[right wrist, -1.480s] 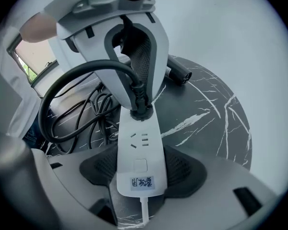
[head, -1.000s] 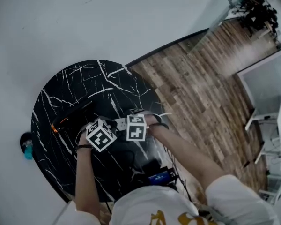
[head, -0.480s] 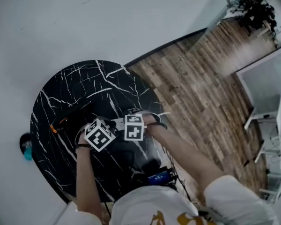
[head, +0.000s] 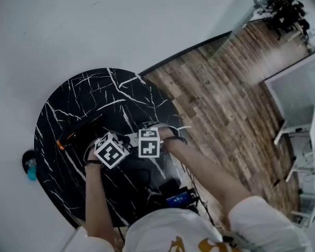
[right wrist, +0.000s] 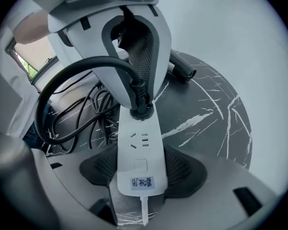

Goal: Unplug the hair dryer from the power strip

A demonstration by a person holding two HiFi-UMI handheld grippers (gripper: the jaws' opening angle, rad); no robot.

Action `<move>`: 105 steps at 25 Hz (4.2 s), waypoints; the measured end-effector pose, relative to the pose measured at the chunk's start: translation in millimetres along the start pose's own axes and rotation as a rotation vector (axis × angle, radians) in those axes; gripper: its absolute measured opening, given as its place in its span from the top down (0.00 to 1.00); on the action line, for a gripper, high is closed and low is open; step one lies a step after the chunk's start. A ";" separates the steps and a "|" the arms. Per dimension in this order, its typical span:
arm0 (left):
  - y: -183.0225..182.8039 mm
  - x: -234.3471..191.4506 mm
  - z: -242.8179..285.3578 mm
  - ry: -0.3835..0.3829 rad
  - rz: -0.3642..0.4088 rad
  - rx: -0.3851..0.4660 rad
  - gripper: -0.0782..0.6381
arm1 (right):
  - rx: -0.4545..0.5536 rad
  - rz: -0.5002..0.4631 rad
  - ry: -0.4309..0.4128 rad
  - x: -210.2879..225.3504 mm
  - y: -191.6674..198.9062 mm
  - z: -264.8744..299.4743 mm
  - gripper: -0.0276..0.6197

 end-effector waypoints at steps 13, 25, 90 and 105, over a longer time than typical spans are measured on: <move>-0.3 -3.5 -4.6 0.003 -0.020 0.012 0.80 | -0.039 0.003 0.006 -1.1 -1.3 1.6 0.54; -4.4 -8.9 -10.6 0.010 -0.014 0.026 0.80 | -0.026 0.014 0.017 -0.1 -1.1 1.5 0.54; -6.1 -3.2 -12.7 0.013 -0.015 -0.001 0.80 | -0.068 0.077 0.025 0.0 -1.6 2.5 0.54; -4.8 -3.3 -19.6 -0.006 0.005 0.007 0.80 | -0.082 0.070 0.027 0.3 -2.8 2.2 0.54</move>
Point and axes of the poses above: the fingertips, and each gripper's own axes: z forward along the fingers, x to its right, y out of its underside, the point moved 3 cm from there along -z, backward along the fingers, and after that the axes turned 12 degrees about y, right-handed, at the moved point
